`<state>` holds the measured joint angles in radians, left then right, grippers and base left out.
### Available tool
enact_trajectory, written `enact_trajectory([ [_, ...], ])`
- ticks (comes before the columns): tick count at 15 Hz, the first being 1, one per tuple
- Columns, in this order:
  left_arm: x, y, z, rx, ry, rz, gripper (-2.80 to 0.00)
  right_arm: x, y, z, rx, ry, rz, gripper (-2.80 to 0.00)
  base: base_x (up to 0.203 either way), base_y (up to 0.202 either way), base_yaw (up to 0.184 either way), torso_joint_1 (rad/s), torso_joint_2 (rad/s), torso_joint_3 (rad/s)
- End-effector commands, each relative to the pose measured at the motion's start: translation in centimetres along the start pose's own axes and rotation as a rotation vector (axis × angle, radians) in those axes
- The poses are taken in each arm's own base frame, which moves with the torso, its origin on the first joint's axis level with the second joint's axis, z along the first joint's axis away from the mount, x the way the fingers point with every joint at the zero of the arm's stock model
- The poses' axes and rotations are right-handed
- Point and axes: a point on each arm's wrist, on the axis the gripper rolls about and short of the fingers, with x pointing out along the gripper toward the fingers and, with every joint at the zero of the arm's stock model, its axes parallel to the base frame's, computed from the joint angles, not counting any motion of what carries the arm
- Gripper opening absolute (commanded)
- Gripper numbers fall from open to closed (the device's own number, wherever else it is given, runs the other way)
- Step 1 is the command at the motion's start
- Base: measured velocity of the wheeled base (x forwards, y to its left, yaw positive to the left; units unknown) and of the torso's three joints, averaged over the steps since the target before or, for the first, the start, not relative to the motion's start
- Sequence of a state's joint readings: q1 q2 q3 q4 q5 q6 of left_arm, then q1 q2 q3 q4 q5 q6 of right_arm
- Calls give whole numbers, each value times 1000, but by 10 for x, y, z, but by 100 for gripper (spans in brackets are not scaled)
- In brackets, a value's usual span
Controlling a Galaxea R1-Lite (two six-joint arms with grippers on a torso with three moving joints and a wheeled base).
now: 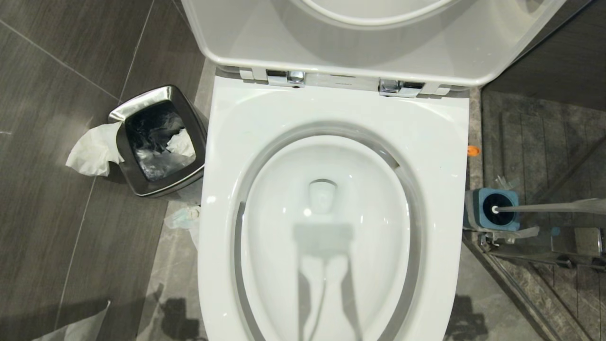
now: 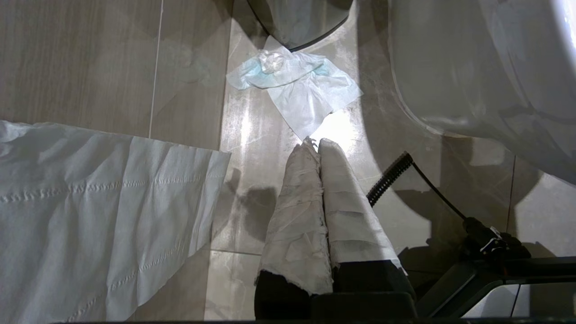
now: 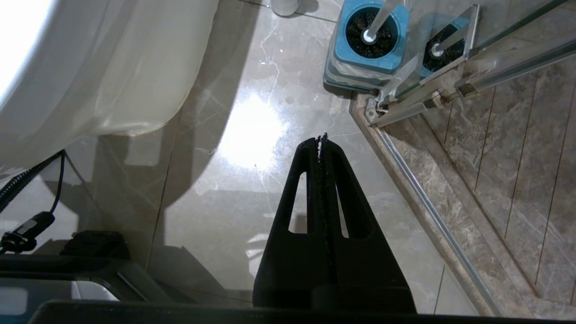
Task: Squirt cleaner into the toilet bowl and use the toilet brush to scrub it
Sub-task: Pour in the cleaning agent
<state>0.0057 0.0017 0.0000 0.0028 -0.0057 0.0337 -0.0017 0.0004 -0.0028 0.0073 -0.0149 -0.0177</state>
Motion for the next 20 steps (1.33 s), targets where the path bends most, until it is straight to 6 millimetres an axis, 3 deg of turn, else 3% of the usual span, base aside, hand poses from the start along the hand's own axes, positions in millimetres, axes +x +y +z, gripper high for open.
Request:
enact_trajectory([
  [1,0,0,0,0,2,0,-280,0,0,0,-1,-1,0,-280,0,0,0,0,0,0],
  [15,0,0,0,-28,0,5,-280,-3,0,1,14,49,-9,-280,0,0,0,2,2,-60],
  [18,0,0,0,-28,0,5,-280,-15,-1,22,54,136,-4,-280,0,0,0,0,0,0],
  [20,0,0,0,-28,2,5,-280,-10,0,41,64,225,19,-280,0,0,0,0,0,0],
])
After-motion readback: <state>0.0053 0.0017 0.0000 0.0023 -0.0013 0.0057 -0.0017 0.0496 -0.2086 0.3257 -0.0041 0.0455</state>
